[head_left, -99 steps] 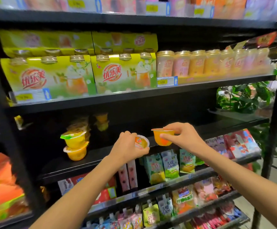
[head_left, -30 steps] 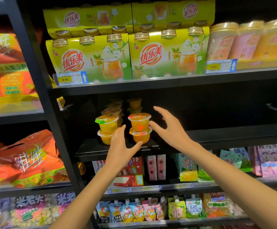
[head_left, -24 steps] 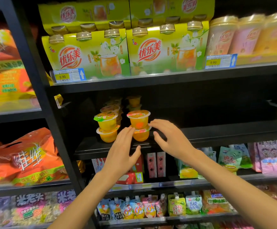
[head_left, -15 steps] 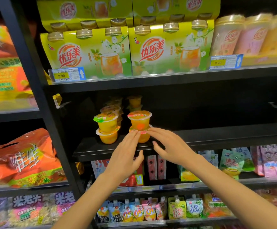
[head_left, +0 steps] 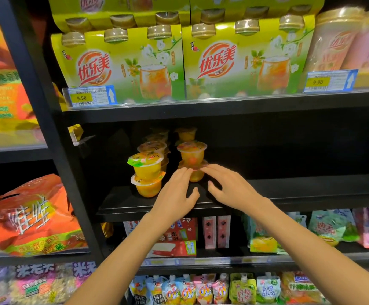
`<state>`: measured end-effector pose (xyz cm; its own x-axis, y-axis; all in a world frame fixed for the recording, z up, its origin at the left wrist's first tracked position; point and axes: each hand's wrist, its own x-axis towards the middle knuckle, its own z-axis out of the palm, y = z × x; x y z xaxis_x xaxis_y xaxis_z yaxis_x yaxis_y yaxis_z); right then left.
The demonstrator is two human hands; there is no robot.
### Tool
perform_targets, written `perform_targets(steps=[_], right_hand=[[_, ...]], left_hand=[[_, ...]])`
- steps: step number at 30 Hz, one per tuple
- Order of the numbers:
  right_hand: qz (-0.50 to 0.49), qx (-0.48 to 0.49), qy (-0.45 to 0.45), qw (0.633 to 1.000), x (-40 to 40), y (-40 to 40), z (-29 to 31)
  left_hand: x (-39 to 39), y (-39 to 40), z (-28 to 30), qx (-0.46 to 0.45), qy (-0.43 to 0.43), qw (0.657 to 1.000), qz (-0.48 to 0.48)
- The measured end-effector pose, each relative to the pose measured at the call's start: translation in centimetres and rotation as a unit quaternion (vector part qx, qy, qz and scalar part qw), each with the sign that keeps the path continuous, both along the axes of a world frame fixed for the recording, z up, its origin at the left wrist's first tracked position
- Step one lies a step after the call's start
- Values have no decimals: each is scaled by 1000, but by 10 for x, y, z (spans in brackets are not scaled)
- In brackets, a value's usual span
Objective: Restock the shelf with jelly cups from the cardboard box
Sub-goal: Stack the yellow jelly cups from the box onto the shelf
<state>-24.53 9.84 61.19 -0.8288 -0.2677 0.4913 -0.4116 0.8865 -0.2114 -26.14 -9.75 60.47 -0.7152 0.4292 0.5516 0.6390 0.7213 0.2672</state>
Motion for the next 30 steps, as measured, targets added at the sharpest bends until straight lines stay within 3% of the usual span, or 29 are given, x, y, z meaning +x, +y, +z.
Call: perform_targets(steps=[6, 12, 15, 23, 30], right_hand=[[-68, 8, -56, 996, -46, 9, -3], [-70, -14, -115, 991, -78, 11, -1], [-23, -12, -101, 995, -81, 7, 11], [-15, -19, -93, 995, -99, 1, 11], [-15, -24, -74, 997, -106, 0, 7]], left_hand=[[-22, 16, 11, 1, -53, 998, 44], [-42, 30, 19, -11, -122, 987, 102], [-53, 34, 20, -11, -136, 984, 115], [-72, 44, 21, 16, -193, 972, 134], [-92, 49, 23, 10, -159, 977, 144]])
